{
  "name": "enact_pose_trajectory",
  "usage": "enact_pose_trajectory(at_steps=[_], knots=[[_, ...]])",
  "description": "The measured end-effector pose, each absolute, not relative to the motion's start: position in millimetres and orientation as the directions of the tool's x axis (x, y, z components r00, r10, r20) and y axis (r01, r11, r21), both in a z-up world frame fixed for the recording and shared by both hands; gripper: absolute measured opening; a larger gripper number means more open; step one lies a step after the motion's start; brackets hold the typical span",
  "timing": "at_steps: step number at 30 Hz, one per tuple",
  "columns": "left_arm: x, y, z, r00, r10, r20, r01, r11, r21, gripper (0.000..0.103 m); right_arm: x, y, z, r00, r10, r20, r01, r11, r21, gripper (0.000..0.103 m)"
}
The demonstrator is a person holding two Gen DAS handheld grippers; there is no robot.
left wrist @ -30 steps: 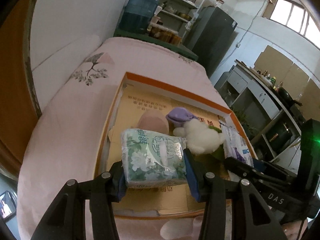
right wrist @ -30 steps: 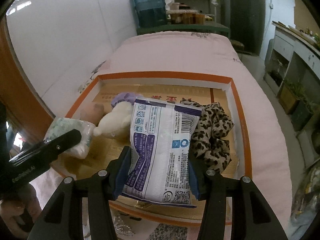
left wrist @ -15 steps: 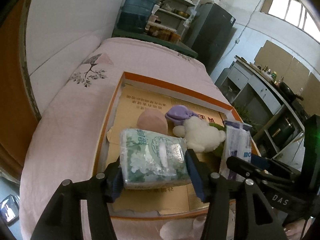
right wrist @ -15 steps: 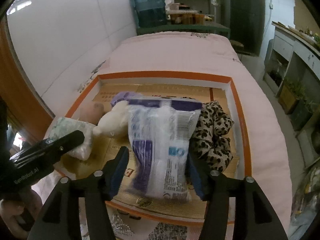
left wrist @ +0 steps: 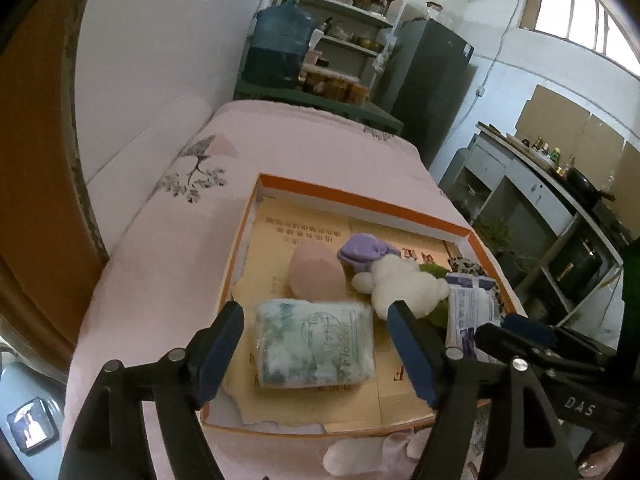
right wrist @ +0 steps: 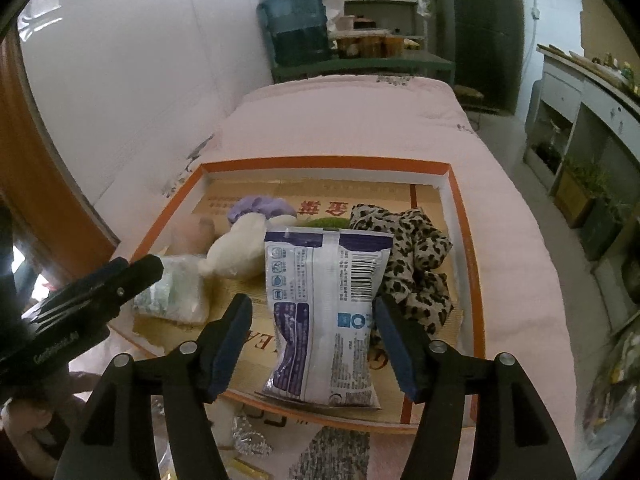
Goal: Organize soft objects
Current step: 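Open both tools to release the tissue pack and snack bag in the lid, then move both tools back over the remaining packaged items on the bed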
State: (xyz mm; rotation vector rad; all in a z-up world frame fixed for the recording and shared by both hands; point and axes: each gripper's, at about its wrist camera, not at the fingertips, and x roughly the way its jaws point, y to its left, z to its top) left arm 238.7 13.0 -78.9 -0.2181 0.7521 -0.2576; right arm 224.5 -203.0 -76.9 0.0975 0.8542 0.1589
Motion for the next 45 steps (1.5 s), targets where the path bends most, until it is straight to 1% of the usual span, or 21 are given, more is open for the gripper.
enact_pose_trajectory(at_steps=[15, 45], knots=[[217, 14, -61, 0.732, -0.301, -0.611, 0.156, 0.947, -0.280, 0.074, 206, -208, -62, 0.661, 0.186, -0.727, -0.095, 0.982, 0.166, 0.066], [157, 26, -31, 0.776, -0.307, -0.551, 0.173, 0.944, -0.282, 0.074, 141, -200, -34, 0.696, 0.172, -0.697, -0.099, 0.985, 0.144, 0.066]])
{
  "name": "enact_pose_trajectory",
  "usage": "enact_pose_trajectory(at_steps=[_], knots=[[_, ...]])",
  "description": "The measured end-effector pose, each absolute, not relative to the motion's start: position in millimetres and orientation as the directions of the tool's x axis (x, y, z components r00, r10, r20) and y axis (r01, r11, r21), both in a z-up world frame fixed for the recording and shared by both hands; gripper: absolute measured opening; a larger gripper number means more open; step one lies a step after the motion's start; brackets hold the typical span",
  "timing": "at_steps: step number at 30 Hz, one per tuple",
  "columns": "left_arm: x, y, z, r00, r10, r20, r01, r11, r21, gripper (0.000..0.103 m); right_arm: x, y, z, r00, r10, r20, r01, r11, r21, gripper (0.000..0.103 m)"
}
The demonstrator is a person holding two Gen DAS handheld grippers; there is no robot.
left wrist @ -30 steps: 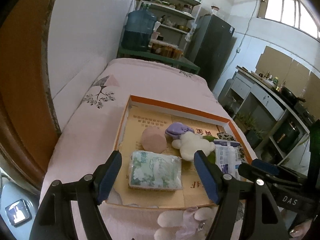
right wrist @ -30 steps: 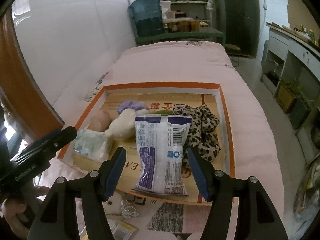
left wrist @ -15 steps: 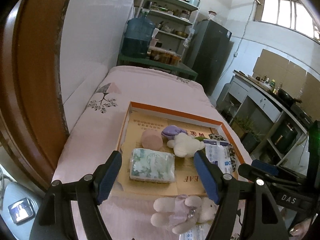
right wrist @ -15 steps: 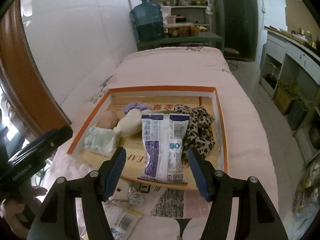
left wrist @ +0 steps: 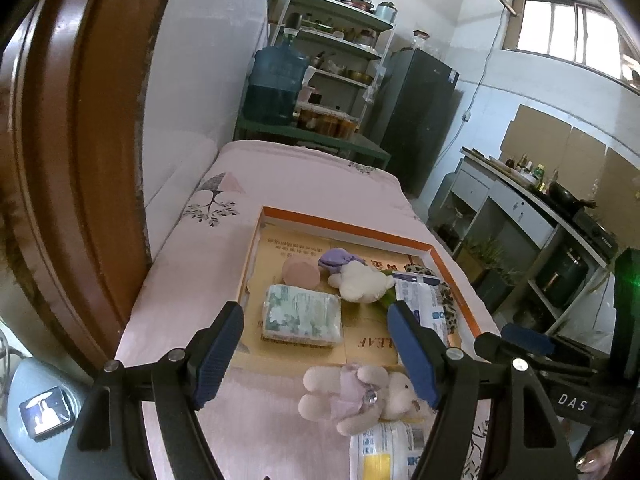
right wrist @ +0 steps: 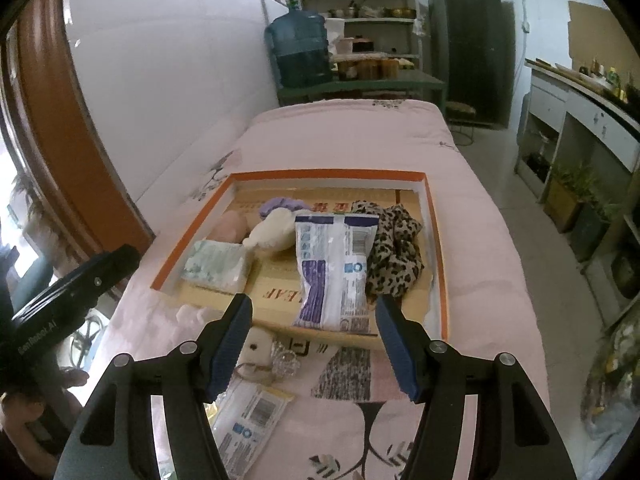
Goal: Organize soft objects
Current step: 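Move both tools back over the remaining packaged items on the bed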
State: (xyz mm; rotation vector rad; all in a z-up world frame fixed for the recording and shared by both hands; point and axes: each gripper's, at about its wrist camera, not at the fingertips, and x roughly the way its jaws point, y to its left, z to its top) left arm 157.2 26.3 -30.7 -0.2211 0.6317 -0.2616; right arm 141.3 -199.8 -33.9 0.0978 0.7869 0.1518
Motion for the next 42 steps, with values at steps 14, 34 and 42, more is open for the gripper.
enact_pose_trajectory(at_steps=[14, 34, 42], knots=[[128, 32, -24, 0.791, -0.290, -0.539, 0.172, 0.950, -0.259, 0.074, 112, -188, -32, 0.698, 0.171, -0.695, -0.110, 0.985, 0.132, 0.066], [90, 38, -32, 0.789, -0.285, -0.544, 0.179, 0.954, -0.241, 0.074, 71, -173, -39, 0.692, 0.174, -0.701, -0.122, 0.985, 0.124, 0.066], [84, 38, -34, 0.791, -0.283, -0.543, 0.179, 0.955, -0.237, 0.074, 59, -170, -40, 0.691, 0.179, -0.701, -0.128, 0.984, 0.125, 0.066]])
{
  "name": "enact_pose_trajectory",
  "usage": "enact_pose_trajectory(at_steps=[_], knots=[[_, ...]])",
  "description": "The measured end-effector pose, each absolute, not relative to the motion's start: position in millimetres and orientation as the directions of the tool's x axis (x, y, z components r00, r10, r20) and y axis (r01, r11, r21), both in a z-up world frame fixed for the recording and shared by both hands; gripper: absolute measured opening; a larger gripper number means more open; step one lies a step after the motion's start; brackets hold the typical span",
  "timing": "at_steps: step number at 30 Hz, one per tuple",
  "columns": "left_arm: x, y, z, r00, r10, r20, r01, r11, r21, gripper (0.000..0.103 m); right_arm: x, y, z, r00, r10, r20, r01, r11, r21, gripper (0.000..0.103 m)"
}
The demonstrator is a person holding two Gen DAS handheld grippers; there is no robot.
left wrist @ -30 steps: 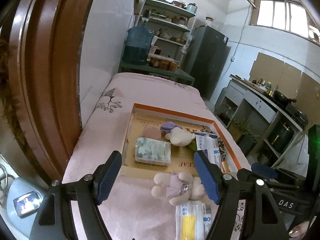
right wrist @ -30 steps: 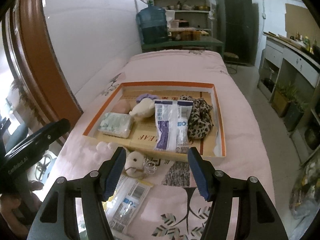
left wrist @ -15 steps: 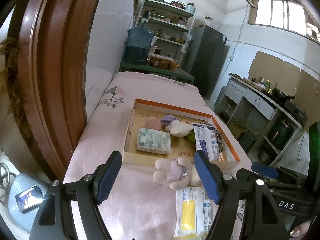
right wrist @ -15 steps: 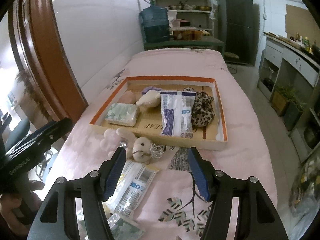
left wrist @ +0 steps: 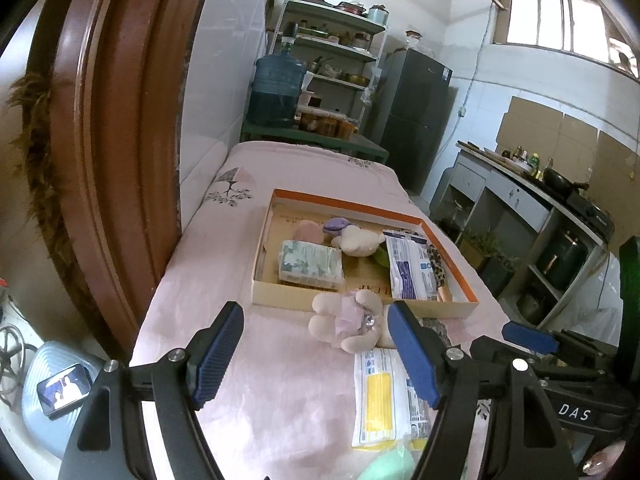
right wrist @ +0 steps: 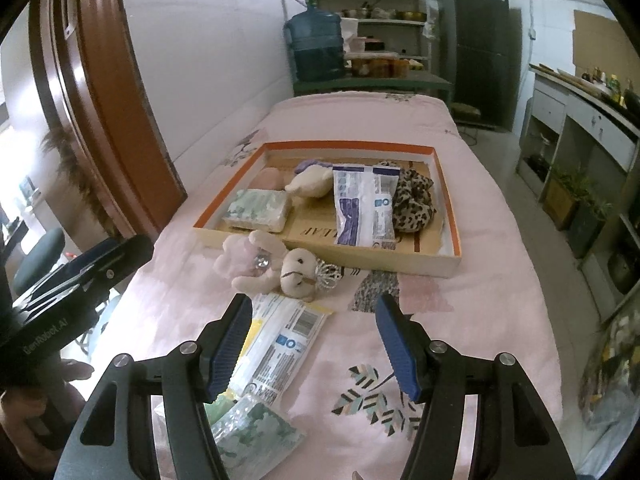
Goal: Organize soft objects
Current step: 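Move both tools back over the remaining packaged items on the bed, then grasp the green 'Flower' tissue pack with right tool while left tool grasps mint-green bag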
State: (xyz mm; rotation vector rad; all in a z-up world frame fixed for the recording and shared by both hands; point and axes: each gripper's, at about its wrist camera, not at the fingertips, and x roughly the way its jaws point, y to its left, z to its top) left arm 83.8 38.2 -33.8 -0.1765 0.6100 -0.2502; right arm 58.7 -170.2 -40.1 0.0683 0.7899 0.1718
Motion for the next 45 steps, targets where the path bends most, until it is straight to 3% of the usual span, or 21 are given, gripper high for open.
enact_pose_trajectory(at_steps=[22, 45], knots=[[41, 48, -51, 0.788, -0.298, -0.538, 0.198, 0.951, -0.238, 0.074, 21, -145, -71, 0.651, 0.157, -0.742, -0.071, 0.987, 0.146, 0.066], [25, 60, -72, 0.769, -0.337, -0.544, 0.219, 0.937, -0.272, 0.074, 12, -145, -117, 0.528, 0.308, -0.792, 0.053, 0.918, 0.392, 0.066]])
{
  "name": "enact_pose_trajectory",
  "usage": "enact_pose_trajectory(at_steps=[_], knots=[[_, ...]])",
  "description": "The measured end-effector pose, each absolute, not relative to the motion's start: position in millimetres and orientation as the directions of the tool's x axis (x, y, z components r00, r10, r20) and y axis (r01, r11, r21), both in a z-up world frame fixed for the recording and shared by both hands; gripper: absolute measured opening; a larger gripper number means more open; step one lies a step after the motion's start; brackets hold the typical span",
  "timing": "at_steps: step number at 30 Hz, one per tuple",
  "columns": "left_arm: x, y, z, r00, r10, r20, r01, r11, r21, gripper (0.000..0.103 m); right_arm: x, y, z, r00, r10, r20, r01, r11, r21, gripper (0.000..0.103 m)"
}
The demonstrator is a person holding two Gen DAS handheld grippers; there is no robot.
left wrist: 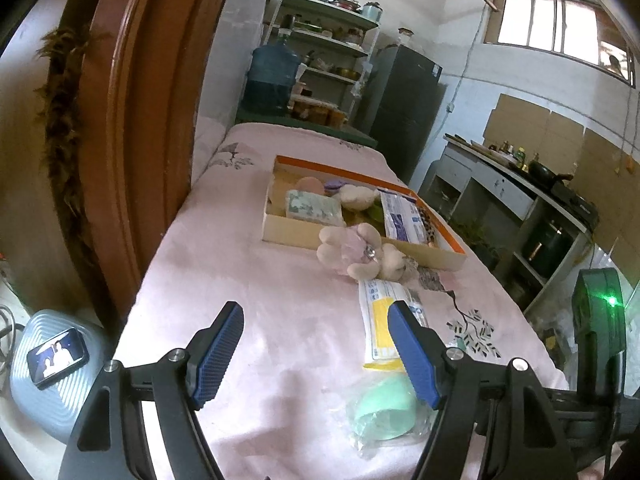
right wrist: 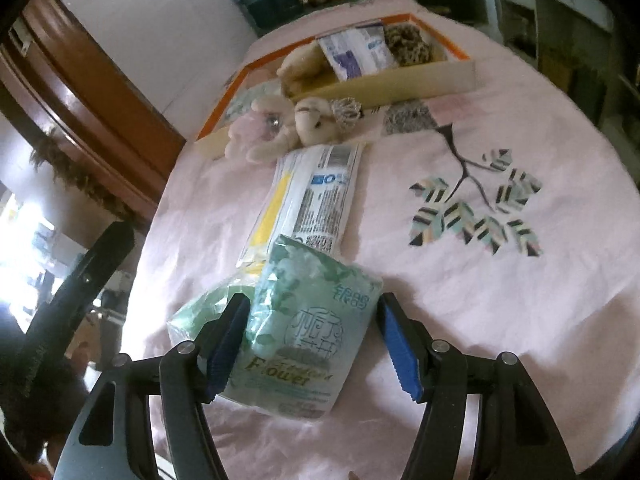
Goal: Organize soft objects
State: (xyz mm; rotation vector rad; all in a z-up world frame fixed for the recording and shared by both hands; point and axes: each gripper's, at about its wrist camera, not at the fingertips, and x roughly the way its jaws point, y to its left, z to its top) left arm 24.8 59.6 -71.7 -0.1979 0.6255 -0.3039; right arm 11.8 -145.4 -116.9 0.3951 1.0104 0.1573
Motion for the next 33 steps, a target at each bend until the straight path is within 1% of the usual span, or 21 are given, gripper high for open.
enact_pose_trajectory(at_steps=[1, 4, 6, 12, 15, 18, 25, 27, 29, 30, 33], knots=[[24, 59, -73, 0.766, -0.342, -0.545, 0.223, 0.936, -0.274, 0.074, 12, -145, -116, 0.529, 0.310, -0.790, 0.044, 0.920, 0.390, 0.062], [24, 57, -75, 0.753, -0.366, -0.546, 0.246, 0.927, -0.282, 0.074, 11, -146, -112, 0.534, 0.327, -0.780, 0.022, 0.917, 0.399, 0.057], [24, 53, -76, 0.733, -0.405, -0.546, 0.285, 0.912, -0.294, 0.074, 9, -148, -108, 0.548, 0.320, -0.773, 0.017, 0.919, 0.393, 0.056], [16, 36, -83, 0.667, -0.488, -0.562, 0.405, 0.872, -0.276, 0.074, 4, -164, -88, 0.634, 0.245, -0.734, 0.027, 0.941, 0.338, 0.056], [11, 24, -89, 0.657, -0.480, -0.581, 0.429, 0.872, -0.236, 0.074, 3, -175, -85, 0.652, 0.220, -0.726, 0.051, 0.942, 0.331, 0.056], [12, 15, -97, 0.645, -0.465, -0.606, 0.432, 0.876, -0.213, 0.074, 4, -183, -89, 0.645, 0.226, -0.730, 0.067, 0.935, 0.349, 0.056], [16, 1, -111, 0.596, -0.469, -0.651, 0.453, 0.866, -0.210, 0.074, 6, -187, -94, 0.637, 0.234, -0.735, 0.072, 0.931, 0.358, 0.056], [18, -3, -118, 0.571, -0.473, -0.670, 0.455, 0.863, -0.221, 0.067, 7, -187, -95, 0.635, 0.237, -0.735, 0.069, 0.931, 0.359, 0.056], [19, -5, -121, 0.554, -0.488, -0.674, 0.457, 0.855, -0.244, 0.047, 7, -187, -96, 0.633, 0.237, -0.737, 0.068, 0.931, 0.358, 0.056], [18, -6, -122, 0.555, -0.491, -0.671, 0.457, 0.855, -0.247, 0.042, 8, -188, -97, 0.633, 0.237, -0.737, 0.069, 0.931, 0.358, 0.056], [17, -7, -121, 0.563, -0.486, -0.669, 0.449, 0.859, -0.246, 0.041, 8, -189, -97, 0.633, 0.236, -0.737, 0.070, 0.931, 0.359, 0.056]])
